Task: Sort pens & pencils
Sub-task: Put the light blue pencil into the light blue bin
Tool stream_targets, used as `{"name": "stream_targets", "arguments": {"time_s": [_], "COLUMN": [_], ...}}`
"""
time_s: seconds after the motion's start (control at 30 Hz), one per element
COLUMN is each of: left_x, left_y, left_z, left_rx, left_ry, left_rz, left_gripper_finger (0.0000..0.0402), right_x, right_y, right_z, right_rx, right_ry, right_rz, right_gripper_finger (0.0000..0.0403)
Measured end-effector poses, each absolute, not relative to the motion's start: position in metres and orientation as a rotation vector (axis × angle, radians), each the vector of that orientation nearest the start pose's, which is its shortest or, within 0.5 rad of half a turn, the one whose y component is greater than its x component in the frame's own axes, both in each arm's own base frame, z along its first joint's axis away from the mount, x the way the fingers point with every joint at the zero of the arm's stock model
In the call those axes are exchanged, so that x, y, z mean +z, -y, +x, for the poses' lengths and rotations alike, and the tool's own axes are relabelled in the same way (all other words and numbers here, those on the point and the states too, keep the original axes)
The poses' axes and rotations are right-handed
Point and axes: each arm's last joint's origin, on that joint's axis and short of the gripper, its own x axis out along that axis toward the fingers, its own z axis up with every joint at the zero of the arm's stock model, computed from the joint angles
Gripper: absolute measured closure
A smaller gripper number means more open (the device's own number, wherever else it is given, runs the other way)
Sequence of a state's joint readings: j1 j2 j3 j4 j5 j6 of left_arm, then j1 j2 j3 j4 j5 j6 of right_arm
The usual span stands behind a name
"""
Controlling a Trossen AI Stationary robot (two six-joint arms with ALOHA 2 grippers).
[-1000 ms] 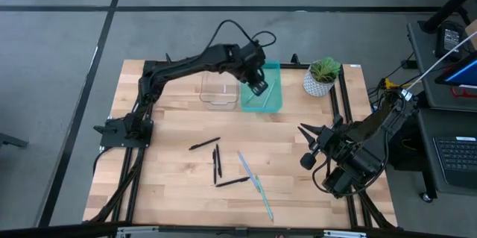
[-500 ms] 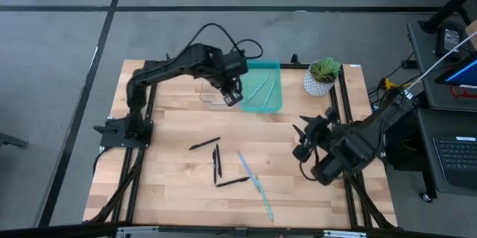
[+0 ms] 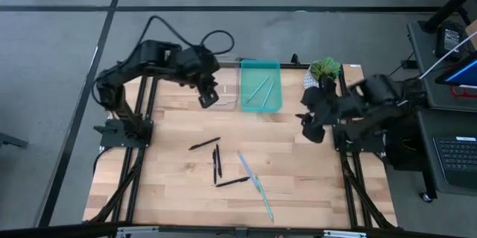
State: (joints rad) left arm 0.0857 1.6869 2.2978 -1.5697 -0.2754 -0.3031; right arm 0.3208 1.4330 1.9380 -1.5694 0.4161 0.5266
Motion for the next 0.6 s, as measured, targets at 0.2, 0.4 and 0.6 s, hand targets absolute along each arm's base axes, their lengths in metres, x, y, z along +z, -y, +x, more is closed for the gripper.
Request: {"name": "stream_targets", "arguments": {"time_s": [0.2,0.4,0.6], "left_x": [0.454,0.411,0.368], "left_y": [-0.023,-0.019,-0.008], "left_z": [0.245,0.202,0.175], "left_rx": [0.505,0.551,0.448], "left_ry": [-0.995,-1.008,-0.801], "left_rz": [-0.171,-0.260,-0.313], "left_gripper_finger": [0.0321,0.0337,0.0350], "right_x": [0.438,0.413,0.373], "right_y": [-0.040,-0.034,-0.030], "right_z": [0.205,0.180,0.161], "right_rx": [-0.257,-0.283,-0.321], "right_ry": [-1.056,-1.126,-1.119], "right_rz": [0.144,0.154,0.216], "right_gripper_finger": [0.0195,0.0205,0.0206]}}
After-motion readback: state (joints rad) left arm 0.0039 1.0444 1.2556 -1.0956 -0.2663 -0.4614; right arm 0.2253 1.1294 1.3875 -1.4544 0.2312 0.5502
